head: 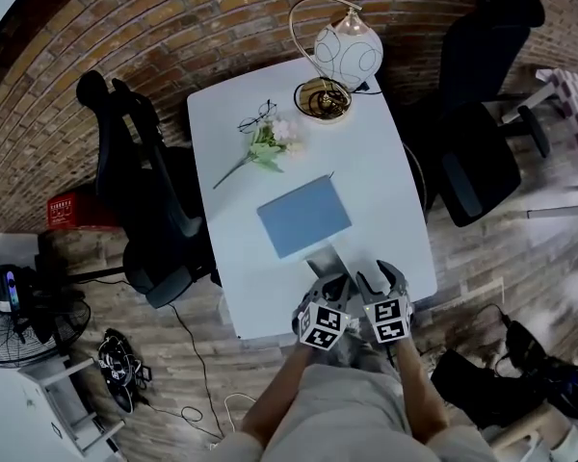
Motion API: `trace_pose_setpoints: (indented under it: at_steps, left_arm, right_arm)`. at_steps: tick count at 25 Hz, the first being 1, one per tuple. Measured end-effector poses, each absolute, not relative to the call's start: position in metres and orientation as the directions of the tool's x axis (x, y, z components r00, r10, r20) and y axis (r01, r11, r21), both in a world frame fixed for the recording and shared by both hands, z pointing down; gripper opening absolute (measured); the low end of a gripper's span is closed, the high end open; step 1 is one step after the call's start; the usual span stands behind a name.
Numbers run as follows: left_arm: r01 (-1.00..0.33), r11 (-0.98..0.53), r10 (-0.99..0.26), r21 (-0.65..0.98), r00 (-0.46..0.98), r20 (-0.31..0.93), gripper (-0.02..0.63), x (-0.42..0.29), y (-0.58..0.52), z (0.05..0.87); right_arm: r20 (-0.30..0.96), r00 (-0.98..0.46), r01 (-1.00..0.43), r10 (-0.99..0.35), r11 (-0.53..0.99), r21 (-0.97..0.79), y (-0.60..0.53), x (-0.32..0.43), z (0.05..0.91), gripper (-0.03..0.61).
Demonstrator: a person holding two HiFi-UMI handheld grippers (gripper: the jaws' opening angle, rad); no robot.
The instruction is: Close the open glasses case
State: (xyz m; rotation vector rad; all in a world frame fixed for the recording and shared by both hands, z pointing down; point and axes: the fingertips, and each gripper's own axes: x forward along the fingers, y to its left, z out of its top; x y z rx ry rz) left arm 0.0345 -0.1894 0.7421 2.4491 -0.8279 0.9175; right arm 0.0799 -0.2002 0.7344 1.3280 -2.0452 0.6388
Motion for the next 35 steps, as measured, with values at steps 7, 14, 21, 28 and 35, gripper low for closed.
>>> trace_pose_setpoints:
  at_steps: [7, 14, 21, 28, 35]
  left_arm:
    - [-0.646, -0.746, -0.387, 0.162, 0.619, 0.683, 0.003, 0.036, -0.187, 0.742]
    - [-0.660, -0.734, -0.403, 0.160, 0.612, 0.680, 0.003, 0.034, -0.186, 0.740]
    - [-0.677, -0.720, -0.420, 0.154, 0.601, 0.680, 0.003, 0.029, -0.185, 0.739]
    - [-0.695, -0.703, -0.439, 0.149, 0.589, 0.678, 0.003, 0.023, -0.182, 0.739]
    - [-0.709, -0.689, -0.450, 0.148, 0.579, 0.680, 0.003, 0.018, -0.179, 0.739]
  right_arm:
    - [0.719, -0.328, -0.911, -0.613, 0.406, -0.070, -0.198, 0.074, 0.740, 0.218]
    - [0.711, -0.352, -0.895, -0.609, 0.441, -0.066, -0.199, 0.069, 0.740, 0.218]
    - [0.711, -0.364, -0.887, -0.602, 0.458, -0.066, -0.197, 0.065, 0.738, 0.218]
    - [0.704, -0.381, -0.875, -0.599, 0.480, -0.065, -0.195, 0.060, 0.737, 0.218]
    - [0.702, -0.389, -0.868, -0.597, 0.492, -0.063, -0.192, 0.056, 0.733, 0.218]
